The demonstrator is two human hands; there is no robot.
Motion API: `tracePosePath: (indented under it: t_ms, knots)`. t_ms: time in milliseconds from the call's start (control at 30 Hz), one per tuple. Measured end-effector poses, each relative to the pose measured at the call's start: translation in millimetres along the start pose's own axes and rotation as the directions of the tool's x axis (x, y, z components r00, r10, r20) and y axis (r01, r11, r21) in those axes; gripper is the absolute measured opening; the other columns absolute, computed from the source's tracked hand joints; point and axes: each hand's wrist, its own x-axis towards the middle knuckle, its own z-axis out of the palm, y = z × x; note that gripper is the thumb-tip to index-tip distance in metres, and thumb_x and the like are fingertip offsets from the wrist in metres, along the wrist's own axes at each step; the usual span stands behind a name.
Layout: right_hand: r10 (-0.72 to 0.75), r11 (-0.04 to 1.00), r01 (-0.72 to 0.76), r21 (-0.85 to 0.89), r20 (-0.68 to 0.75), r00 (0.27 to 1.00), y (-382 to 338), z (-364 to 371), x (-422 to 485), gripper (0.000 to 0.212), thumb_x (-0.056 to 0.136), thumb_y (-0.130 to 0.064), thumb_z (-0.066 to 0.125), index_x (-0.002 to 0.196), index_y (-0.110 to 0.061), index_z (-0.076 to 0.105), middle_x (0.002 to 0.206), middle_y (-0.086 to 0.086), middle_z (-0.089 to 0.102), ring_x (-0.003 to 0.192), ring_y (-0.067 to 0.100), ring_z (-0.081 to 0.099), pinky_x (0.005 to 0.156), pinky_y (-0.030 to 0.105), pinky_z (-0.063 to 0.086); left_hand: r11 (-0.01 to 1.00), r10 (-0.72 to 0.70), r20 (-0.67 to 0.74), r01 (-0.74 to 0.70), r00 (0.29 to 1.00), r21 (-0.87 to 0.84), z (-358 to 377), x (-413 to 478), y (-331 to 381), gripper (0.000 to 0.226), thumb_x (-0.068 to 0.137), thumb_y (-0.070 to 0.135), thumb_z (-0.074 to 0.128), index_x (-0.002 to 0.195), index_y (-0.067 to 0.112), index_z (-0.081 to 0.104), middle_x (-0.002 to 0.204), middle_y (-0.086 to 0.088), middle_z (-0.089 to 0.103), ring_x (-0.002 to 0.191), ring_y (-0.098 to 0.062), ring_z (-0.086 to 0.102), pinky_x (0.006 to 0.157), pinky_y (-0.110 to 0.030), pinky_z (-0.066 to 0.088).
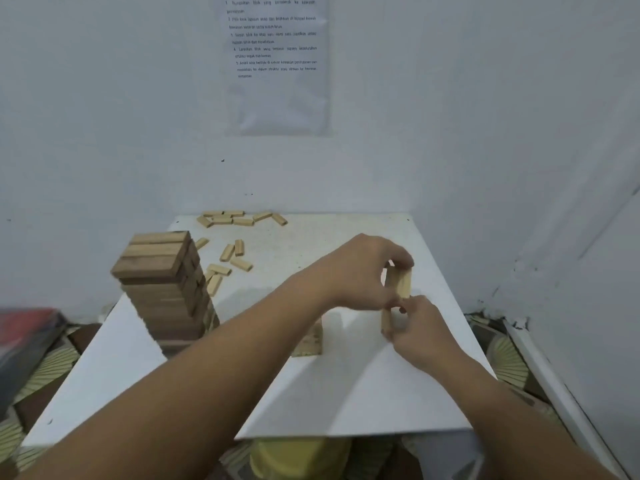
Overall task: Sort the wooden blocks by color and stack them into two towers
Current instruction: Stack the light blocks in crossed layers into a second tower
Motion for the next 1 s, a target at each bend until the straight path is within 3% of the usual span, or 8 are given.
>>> tracePosePath:
  t_ms: [100, 200, 300, 433, 567, 700, 867, 1000]
  knots:
    - [-0.044, 0.999, 0.044, -0.032, 0.007, 0.999, -1, 9, -46, 0.039, 0.081, -0.004, 0.068, 0.074, -0.038, 0.051, 0.078, -0.001, 0.056, 0.066, 0.013, 0.053, 0.048, 0.015, 0.037, 1.0, 0.025, 0.03, -0.025, 0.999, -0.009, 25, -67, 22, 0.05, 0.082, 0.024, 0.082, 0.13, 0.021, 0.068, 0.121, 0.006, 0.069, 0.098, -0.002, 0.054, 0.093, -0.02, 0.048]
    - [-0.053, 0.994, 0.057, -0.094, 0.043, 0.998, -7, 21, -81, 0.041, 0.085, -0.008, 0.068, 0.103, -0.043, 0.054, 0.102, -0.004, 0.052, 0.089, 0.008, 0.047, 0.065, 0.009, 0.038, 0.997, -0.082, 0.066, 0.082, 0.994, 0.008, 54, -120, 18, 0.054, 0.084, 0.029, 0.083, 0.135, 0.024, 0.065, 0.125, 0.006, 0.067, 0.109, -0.009, 0.058, 0.095, -0.024, 0.047]
    - [-0.048, 0.998, 0.051, -0.034, 0.071, 0.996, -14, 33, -104, 0.045, 0.086, -0.01, 0.071, 0.11, -0.044, 0.055, 0.112, -0.006, 0.05, 0.098, 0.006, 0.047, 0.073, 0.008, 0.037, 0.979, -0.204, 0.046, 0.204, 0.978, 0.011, 76, -155, -1, 0.056, 0.082, 0.027, 0.082, 0.135, 0.022, 0.064, 0.125, 0.003, 0.066, 0.116, -0.016, 0.06, 0.099, -0.031, 0.05]
    - [-0.053, 0.998, 0.051, 0.024, 0.115, 0.992, -24, 50, -122, 0.045, 0.087, -0.015, 0.074, 0.111, -0.048, 0.056, 0.113, -0.009, 0.049, 0.103, 0.009, 0.049, 0.086, 0.021, 0.039, 0.943, -0.334, -0.032, 0.334, 0.942, -0.01, 88, -183, -25, 0.069, 0.078, 0.032, 0.082, 0.142, 0.024, 0.056, 0.134, 0.001, 0.062, 0.123, -0.019, 0.057, 0.106, -0.035, 0.049]
    - [-0.045, 0.999, 0.042, 0.03, 0.126, 0.991, -31, 69, -129, 0.046, 0.085, -0.022, 0.074, 0.107, -0.057, 0.054, 0.111, -0.015, 0.046, 0.113, 0.019, 0.047, 0.101, 0.038, 0.043, 0.931, -0.362, -0.072, 0.357, 0.929, -0.071, 94, -197, -36, 0.068, 0.08, 0.038, 0.081, 0.14, 0.031, 0.051, 0.128, 0.004, 0.063, 0.116, -0.016, 0.059, 0.099, -0.031, 0.051]
    - [-0.065, 0.997, 0.059, 0.044, 0.144, 0.987, -38, 80, -130, 0.049, 0.088, -0.023, 0.072, 0.109, -0.063, 0.051, 0.112, -0.018, 0.045, 0.117, 0.019, 0.044, 0.104, 0.041, 0.043, 0.93, -0.362, -0.11, 0.351, 0.926, -0.11, 100, -198, -40, 0.059, 0.082, 0.029, 0.078, 0.137, 0.031, 0.054, 0.124, 0.004, 0.062, 0.112, -0.014, 0.06, 0.093, -0.023, 0.05]
    - [-0.073, 0.996, 0.064, 0.065, 0.15, 0.986, -36, 79, -127, 0.048, 0.09, -0.021, 0.072, 0.109, -0.06, 0.053, 0.118, -0.019, 0.047, 0.116, 0.01, 0.046, 0.104, 0.037, 0.043, 0.925, -0.373, -0.124, 0.358, 0.92, -0.129, 101, -196, -45, 0.058, 0.08, 0.025, 0.082, 0.133, 0.032, 0.057, 0.12, 0.005, 0.061, 0.109, -0.012, 0.059, 0.092, -0.023, 0.05]
    - [-0.065, 0.997, 0.058, 0.056, 0.129, 0.989, -36, 83, -127, 0.046, 0.09, -0.019, 0.072, 0.108, -0.058, 0.054, 0.115, -0.018, 0.048, 0.113, 0.013, 0.045, 0.102, 0.036, 0.043, 0.919, -0.385, -0.136, 0.365, 0.913, -0.151, 103, -198, -46, 0.057, 0.079, 0.027, 0.083, 0.13, 0.032, 0.058, 0.117, 0.005, 0.06, 0.109, -0.013, 0.059, 0.093, -0.026, 0.051]
